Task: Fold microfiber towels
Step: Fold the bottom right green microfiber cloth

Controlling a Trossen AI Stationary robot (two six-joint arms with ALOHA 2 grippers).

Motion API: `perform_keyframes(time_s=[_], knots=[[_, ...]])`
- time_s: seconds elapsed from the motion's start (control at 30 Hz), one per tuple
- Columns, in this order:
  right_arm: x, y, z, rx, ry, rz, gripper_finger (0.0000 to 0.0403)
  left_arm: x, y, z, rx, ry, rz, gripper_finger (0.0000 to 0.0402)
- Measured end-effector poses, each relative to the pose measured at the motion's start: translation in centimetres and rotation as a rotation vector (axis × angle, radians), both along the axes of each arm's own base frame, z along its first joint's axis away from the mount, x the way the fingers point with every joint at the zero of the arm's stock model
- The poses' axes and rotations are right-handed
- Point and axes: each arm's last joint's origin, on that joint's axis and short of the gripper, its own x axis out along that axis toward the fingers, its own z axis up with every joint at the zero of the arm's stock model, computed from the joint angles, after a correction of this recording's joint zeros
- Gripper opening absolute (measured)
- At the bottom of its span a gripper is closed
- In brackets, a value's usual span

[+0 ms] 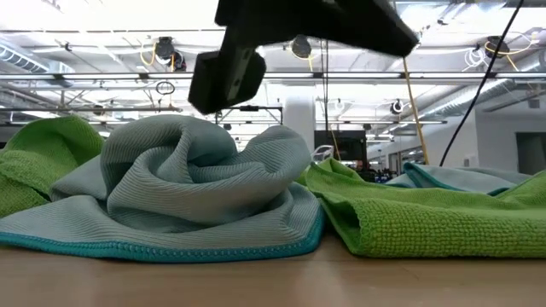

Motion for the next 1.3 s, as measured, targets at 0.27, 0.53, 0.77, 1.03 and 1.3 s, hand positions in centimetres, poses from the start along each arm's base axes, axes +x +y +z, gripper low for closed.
perform_keyframes(time_s=[0.27,0.53,0.77,1.03,1.3], knots=[[-0.6,1.7,0.5,0.038,-0.140,0.193,0.0109,1.3,0.1,2.8,0.095,-0.080,-0.069,0.0002],[0.4,2.0,1.3,0.073,-0.269,0.164,0.0159,0.7,-0.9,2.8,0.276,-0.124,-0.191,0.0023],[2.5,1.5,2.4,0.163,-0.377,-0.029,0.0166,-0.8,-2.1,2.0,0.490,-0.082,-0.338,0.0141],[3.9,0.6,2.8,0.162,-0.439,-0.232,0.0166,-1.2,-2.0,-0.4,0.762,0.001,-0.557,0.0261],[4.5,0.4,3.4,0.160,-0.540,-0.348,0.0161,0.3,-1.9,-4.8,0.826,0.016,-0.670,0.0263]])
